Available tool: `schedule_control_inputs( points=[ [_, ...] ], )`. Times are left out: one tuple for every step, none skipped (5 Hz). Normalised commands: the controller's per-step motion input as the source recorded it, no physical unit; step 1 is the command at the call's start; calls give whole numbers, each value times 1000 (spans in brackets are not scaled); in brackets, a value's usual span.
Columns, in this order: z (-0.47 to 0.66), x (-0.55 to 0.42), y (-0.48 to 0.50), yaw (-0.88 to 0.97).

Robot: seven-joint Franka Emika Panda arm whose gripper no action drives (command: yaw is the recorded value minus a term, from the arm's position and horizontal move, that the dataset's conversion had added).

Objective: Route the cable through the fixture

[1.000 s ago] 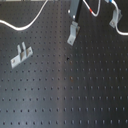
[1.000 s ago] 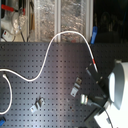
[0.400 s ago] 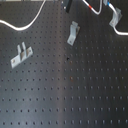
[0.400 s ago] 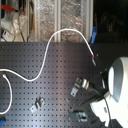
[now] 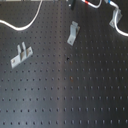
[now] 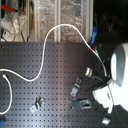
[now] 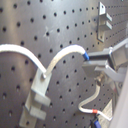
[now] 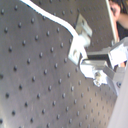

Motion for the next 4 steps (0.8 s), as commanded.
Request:
schedule_control_inputs(
  points=[
    [14,-423,-463,-474],
    [-43,-133,-397,-531],
    [-56,145,-256,-440],
    [-3,274,-126,-283]
  ],
)
